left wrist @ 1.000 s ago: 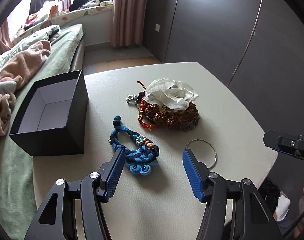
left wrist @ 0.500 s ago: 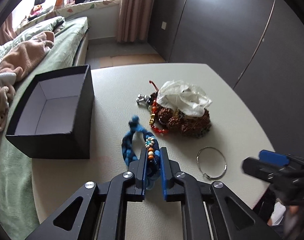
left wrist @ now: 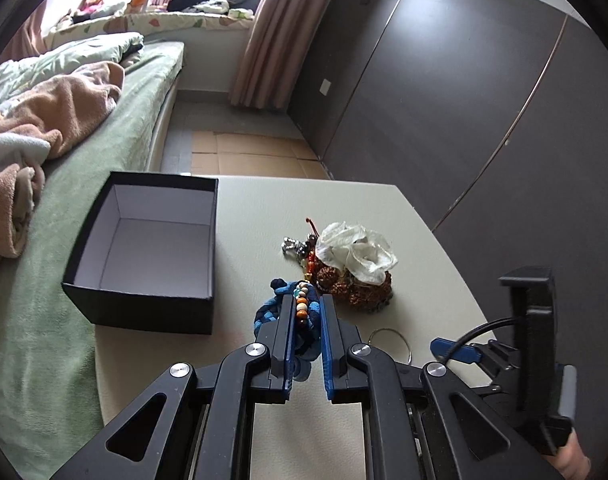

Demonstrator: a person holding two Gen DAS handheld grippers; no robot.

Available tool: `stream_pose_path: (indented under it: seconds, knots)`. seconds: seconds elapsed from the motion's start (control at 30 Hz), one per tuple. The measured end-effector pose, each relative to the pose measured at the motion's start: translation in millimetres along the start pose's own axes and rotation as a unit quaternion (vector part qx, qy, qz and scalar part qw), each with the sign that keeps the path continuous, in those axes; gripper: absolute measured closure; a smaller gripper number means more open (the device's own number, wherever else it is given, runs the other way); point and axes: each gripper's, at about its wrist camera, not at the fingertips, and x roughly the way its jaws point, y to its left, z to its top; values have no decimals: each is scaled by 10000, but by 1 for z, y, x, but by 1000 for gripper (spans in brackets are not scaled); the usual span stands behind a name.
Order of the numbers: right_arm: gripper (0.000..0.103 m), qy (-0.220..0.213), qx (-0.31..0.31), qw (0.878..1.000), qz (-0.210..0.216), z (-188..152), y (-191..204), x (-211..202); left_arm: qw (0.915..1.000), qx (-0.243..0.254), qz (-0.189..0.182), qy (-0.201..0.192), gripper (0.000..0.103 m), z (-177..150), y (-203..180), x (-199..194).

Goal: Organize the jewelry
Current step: 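Carry the blue bracelet with the left tool while the right tool grasps the silver bangle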

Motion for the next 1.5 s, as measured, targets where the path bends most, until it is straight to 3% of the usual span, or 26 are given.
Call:
stream_pose_path:
  seconds: [0.1,0.27,0.37,0.43,0.67,0.83,1.03,1.2,1.37,1.5]
  knots:
    - [16,-11,-175,9997,-158,3,7,5,9998,-107,-72,-127,91,5,6,-9]
    - [25,-21,-524,9979,-385,4,24,10,9991,-234,-132,-322,91,11,16,-24]
    - [37,-80,-563,9978,-347,4,26,8,9989,-262,-126,-373,91,11,19,-30]
    - [52,-110,-552,9979,-332,5,25,6,9987,-268,-100,-427,91,12,21,-35]
    - [52,-265,-299,9992,-22,8,21,-12,9972,-312,48,-685,91,22,29,-60]
    - [52,-530,-296,9980,184,22,29,-38,9962,-524,189,-670,91,36,40,-72]
    - [52,-826,-427,9949,391,47,48,-62,9950,-774,109,-628,91,61,50,-83]
    - [52,-1067,-597,9909,570,76,69,-76,9935,-957,68,-610,91,84,58,-75]
    - [52,-1348,-516,9854,902,90,74,-73,9931,-1029,1,-567,91,82,71,-55]
    - [52,-1341,-441,9848,1016,90,76,-58,9885,-1506,-36,-99,86,75,95,-30]
